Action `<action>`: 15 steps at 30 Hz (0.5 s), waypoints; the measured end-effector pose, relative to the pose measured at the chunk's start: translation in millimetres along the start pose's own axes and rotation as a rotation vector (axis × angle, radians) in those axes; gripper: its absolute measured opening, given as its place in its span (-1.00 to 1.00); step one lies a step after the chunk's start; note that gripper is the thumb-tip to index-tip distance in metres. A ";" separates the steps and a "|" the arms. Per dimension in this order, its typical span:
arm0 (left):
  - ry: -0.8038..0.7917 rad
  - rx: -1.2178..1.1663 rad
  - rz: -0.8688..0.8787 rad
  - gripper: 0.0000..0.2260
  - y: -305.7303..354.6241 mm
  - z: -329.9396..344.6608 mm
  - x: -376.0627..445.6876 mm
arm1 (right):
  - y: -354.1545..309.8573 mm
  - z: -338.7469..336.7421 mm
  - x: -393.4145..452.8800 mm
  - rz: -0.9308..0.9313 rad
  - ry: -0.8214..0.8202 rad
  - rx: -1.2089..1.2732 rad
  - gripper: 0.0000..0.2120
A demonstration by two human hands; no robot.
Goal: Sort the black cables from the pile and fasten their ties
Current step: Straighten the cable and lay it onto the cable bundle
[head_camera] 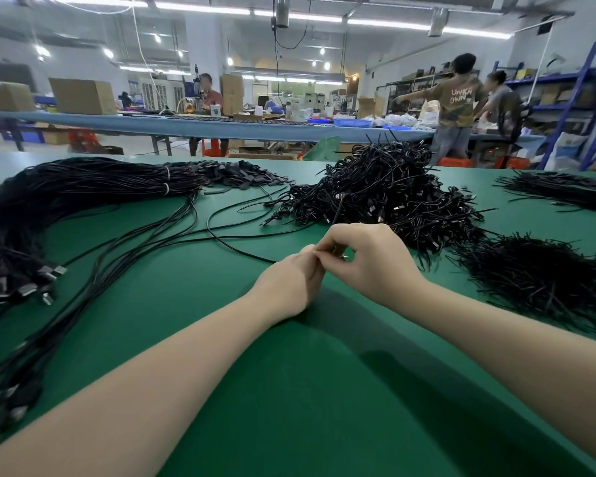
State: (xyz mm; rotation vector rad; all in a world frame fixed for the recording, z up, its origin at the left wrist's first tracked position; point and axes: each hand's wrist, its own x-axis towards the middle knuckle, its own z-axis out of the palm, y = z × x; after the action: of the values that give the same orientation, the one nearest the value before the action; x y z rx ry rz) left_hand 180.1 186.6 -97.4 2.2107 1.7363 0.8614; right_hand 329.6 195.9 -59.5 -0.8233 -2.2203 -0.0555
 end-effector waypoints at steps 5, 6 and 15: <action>0.019 0.158 0.007 -0.77 4.2 7.2 2.1 | -1.2 -6.1 -1.9 0.020 -0.008 0.056 -0.97; 0.026 0.166 0.003 -0.77 3.6 8.1 2.8 | -1.9 -7.1 -2.4 0.030 -0.008 0.068 -0.97; 0.188 0.584 0.202 -0.75 8.8 12.1 -3.0 | 3.6 -47.4 33.8 0.167 -0.410 -0.070 -0.91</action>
State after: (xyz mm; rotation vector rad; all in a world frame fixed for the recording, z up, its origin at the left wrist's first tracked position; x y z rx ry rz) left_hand 193.6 183.5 -103.8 2.7900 2.0863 0.6772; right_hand 344.7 203.8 -3.8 -1.1386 -2.5285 0.1277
